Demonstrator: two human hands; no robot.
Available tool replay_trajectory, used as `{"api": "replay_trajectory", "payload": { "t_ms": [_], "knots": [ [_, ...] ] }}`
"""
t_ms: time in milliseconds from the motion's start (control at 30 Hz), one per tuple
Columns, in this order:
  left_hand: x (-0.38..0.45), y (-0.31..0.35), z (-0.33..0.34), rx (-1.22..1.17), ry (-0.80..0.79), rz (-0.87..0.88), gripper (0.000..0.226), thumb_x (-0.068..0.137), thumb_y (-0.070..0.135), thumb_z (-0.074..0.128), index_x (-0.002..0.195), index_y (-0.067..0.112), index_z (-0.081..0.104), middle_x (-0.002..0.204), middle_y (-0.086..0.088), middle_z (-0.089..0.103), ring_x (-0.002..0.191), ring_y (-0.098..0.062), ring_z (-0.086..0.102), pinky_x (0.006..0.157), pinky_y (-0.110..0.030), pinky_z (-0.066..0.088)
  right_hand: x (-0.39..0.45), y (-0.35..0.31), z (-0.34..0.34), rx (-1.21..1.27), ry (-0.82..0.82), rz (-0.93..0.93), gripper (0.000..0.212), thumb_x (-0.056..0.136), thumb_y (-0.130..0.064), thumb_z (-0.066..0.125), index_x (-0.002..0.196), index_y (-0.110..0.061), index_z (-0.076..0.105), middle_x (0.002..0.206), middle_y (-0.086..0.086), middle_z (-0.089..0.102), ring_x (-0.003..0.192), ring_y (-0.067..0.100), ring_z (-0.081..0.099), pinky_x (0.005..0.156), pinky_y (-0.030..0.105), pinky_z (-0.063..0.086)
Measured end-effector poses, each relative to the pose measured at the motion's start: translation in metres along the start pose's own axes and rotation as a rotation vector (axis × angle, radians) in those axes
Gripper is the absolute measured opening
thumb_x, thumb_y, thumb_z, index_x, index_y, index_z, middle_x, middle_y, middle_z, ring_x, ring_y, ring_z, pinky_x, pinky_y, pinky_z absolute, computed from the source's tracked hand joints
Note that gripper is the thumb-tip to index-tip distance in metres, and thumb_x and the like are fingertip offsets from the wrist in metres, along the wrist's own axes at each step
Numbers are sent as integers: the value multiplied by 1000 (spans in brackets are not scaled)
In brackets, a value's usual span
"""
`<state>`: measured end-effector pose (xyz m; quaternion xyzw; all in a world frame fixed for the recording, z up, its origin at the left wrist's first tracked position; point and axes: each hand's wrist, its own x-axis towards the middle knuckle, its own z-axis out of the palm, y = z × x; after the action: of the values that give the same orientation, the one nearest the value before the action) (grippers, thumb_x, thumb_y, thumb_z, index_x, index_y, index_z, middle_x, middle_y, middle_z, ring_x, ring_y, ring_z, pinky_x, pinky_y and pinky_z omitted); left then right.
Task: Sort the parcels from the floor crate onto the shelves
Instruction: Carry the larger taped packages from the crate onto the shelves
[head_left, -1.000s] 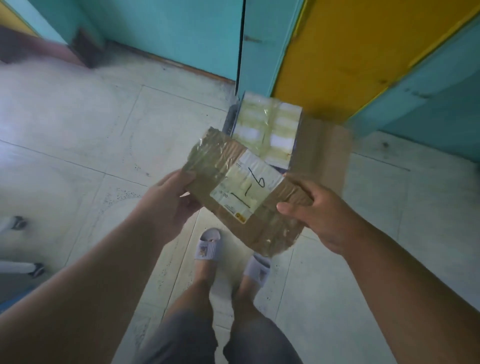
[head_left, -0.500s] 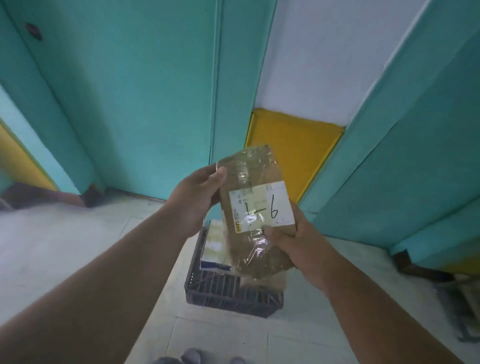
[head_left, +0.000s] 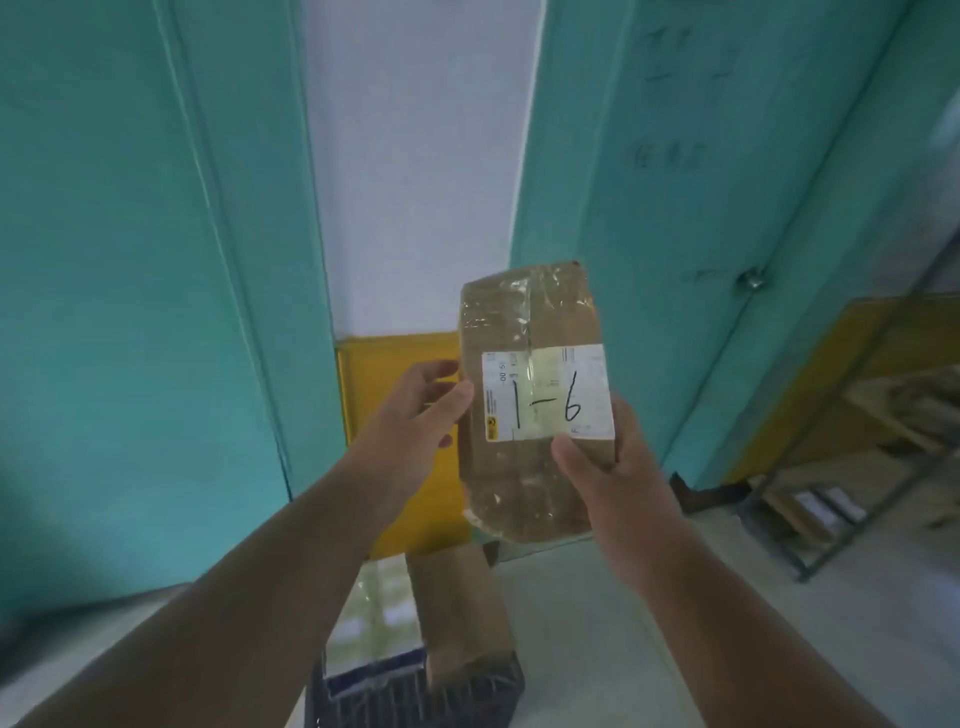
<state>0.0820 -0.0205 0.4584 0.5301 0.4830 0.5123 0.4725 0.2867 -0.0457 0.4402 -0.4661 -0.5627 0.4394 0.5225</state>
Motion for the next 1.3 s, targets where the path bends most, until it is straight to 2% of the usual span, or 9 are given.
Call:
{"api": "replay_trajectory", "payload": {
  "t_ms": [133,233,433,500,667,800,933,1033,1300],
  "knots": [
    [21,26,77,24,-110,55,41,90,51,53,125,31,57,108,11,74,107,-16,66,99,-53,50,-16,-3,-74,23,115,-14,51,97,-13,61,136,-42,47,119,-11,70,111,13,67,89,40,59],
    [34,33,157,16,-171,80,30,99,43,52,125,28,57,101,13,75,101,-12,67,97,-46,51,-27,-3,-144,-21,205,-47,52,96,-11,61,136,-42,48,121,-10,69,113,14,66,94,47,55],
    [53,59,353,-20,-358,134,38,100,40,52,132,18,54,105,4,71,84,-5,66,78,-29,47,-52,-10,-318,-95,347,-116,54,98,-8,58,145,-30,43,127,-3,67,117,19,65,91,48,57],
    [59,72,418,-25,-451,166,40,98,42,54,131,20,53,108,2,71,92,-10,67,81,-31,48,-58,-17,-377,-133,402,-116,54,97,-13,59,145,-32,42,130,-2,66,120,22,63,94,54,55],
    [79,93,555,-22,-575,192,80,67,71,62,133,27,50,113,4,69,102,-20,69,96,-49,53,-51,-33,-504,-160,544,-169,52,94,-16,59,142,-28,45,129,1,66,119,25,64,93,57,55],
    [115,97,662,-31,-672,225,36,94,47,59,125,31,52,109,6,68,99,-14,67,97,-48,53,-26,-29,-597,-143,614,-196,53,98,-11,59,144,-30,42,131,2,64,119,23,64,88,48,59],
    [150,102,774,-75,-774,255,33,99,34,54,129,19,50,115,-2,67,94,-12,67,73,-30,54,-2,-20,-684,-206,760,-243,56,96,-9,60,145,-26,40,130,2,65,119,23,64,93,53,55],
    [168,98,857,-79,-876,246,34,97,44,57,124,24,53,113,0,69,101,-17,67,86,-42,55,0,-13,-747,-185,916,-206,57,94,-12,62,144,-30,42,128,-1,66,118,22,64,92,57,55],
    [155,91,1085,-131,-1142,259,52,69,73,57,110,40,55,110,9,72,103,-15,68,93,-48,53,-42,8,-927,-274,1147,-135,57,91,-21,64,143,-36,44,133,0,64,122,25,62,94,56,54]
  ]
}}
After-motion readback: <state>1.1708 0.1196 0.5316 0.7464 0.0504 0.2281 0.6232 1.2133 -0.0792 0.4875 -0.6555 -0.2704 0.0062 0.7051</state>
